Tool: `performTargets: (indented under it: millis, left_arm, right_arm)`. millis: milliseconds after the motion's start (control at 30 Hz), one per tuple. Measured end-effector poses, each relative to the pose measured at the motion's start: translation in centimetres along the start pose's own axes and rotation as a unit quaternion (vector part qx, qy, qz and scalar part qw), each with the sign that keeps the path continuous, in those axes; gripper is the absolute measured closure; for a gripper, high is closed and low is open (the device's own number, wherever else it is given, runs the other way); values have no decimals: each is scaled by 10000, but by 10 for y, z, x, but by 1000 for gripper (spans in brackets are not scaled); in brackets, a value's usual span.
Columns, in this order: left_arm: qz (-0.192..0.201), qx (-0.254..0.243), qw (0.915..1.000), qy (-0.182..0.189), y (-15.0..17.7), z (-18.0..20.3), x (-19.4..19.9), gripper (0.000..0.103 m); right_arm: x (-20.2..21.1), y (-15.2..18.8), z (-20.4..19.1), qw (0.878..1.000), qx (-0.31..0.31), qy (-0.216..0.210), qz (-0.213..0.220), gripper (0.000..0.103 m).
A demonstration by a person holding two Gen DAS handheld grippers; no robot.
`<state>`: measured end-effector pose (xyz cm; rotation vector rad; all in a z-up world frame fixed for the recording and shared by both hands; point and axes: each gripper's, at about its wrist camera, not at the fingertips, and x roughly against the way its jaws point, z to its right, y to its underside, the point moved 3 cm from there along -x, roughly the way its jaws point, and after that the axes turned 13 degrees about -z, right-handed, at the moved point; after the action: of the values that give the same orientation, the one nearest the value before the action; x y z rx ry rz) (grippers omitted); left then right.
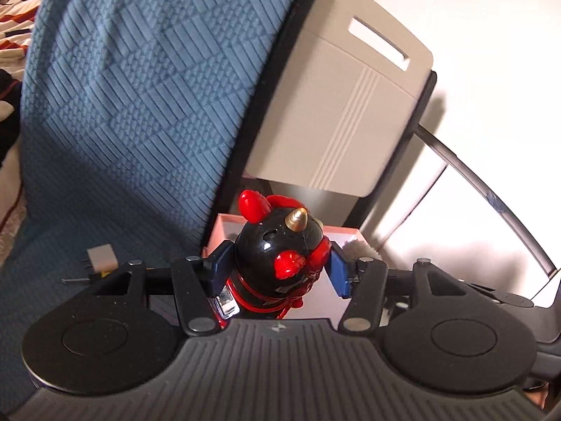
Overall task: Organize rigid objects
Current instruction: 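Lift the spool and plush toy and carry both over the pink box, then lower both held items into the pink box and open both grippers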
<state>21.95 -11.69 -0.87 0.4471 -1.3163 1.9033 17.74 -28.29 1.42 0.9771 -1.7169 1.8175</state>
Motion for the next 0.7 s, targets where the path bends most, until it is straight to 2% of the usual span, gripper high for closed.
performTargets:
  millis: [167,367,533,700]
  left_arm:
    - [-268,22,9996,109,14,21,-30,41]
    - [-577,147,9981,129,23,29,-59,41]
    - [-933,-106,9956,6,40,46,-84,41]
    - [-1291,-253,9913,43,59,63,-111,41]
  right_arm:
    - [-12,21,34,9996,-214,69,-194,55]
    - [-28,46,75,9969,-377,458,-512,55]
    - [-47,67,95,9940,-509,546,-799,54]
    - [-69,89,101,9902,-634,444,-1162,54]
